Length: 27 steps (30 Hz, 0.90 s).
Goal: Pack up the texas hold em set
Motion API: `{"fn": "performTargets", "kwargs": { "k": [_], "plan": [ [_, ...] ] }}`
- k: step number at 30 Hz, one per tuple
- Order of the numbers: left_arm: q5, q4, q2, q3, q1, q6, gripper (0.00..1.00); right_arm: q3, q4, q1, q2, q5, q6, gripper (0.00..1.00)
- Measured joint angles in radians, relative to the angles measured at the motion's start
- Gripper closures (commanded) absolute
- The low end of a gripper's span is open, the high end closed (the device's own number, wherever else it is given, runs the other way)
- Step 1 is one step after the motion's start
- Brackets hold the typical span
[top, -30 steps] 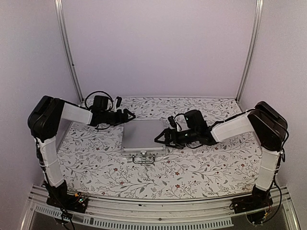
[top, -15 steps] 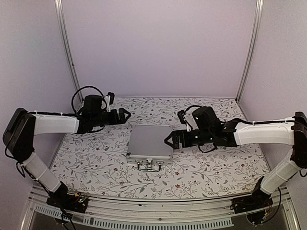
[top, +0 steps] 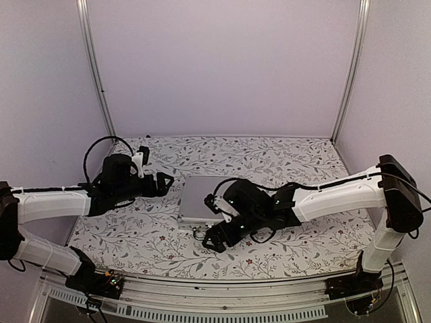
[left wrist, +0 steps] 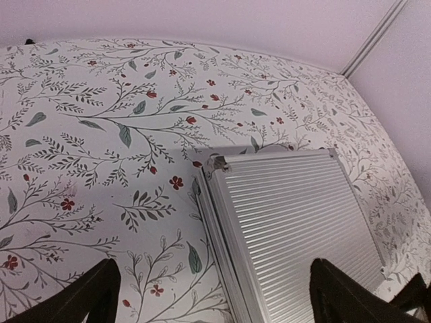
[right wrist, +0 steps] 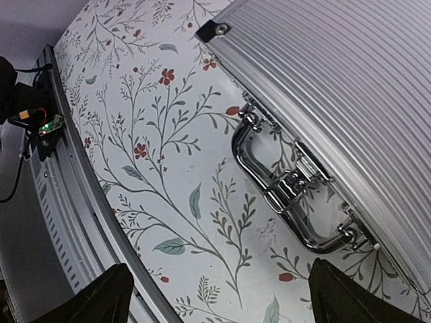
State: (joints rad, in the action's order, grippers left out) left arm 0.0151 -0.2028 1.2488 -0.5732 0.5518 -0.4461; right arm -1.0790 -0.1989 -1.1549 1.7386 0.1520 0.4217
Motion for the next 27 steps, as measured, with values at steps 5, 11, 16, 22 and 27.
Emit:
{"fn": "performTargets", "kwargs": {
  "k": [5,11,16,22,27],
  "plan": [
    [0.028,0.015,-0.016,0.003,0.011,-0.002,0.0,-0.117,-0.036,-0.016,0.125,0.0,0.012,0.05],
    [0.043,0.033,-0.047,0.017,0.029,-0.004,0.0,-0.175,-0.071,-0.016,0.196,-0.003,0.053,0.05],
    [0.047,0.04,-0.063,0.026,0.037,-0.01,0.0,-0.198,-0.109,-0.017,0.22,-0.015,0.088,0.04],
    [0.05,0.045,-0.071,0.04,0.044,-0.011,0.0,-0.239,-0.118,-0.023,0.253,-0.024,0.111,0.04],
    [0.057,0.051,-0.09,0.056,0.047,-0.011,0.0,-0.245,-0.114,-0.025,0.259,-0.031,0.121,0.04]
  ]
}}
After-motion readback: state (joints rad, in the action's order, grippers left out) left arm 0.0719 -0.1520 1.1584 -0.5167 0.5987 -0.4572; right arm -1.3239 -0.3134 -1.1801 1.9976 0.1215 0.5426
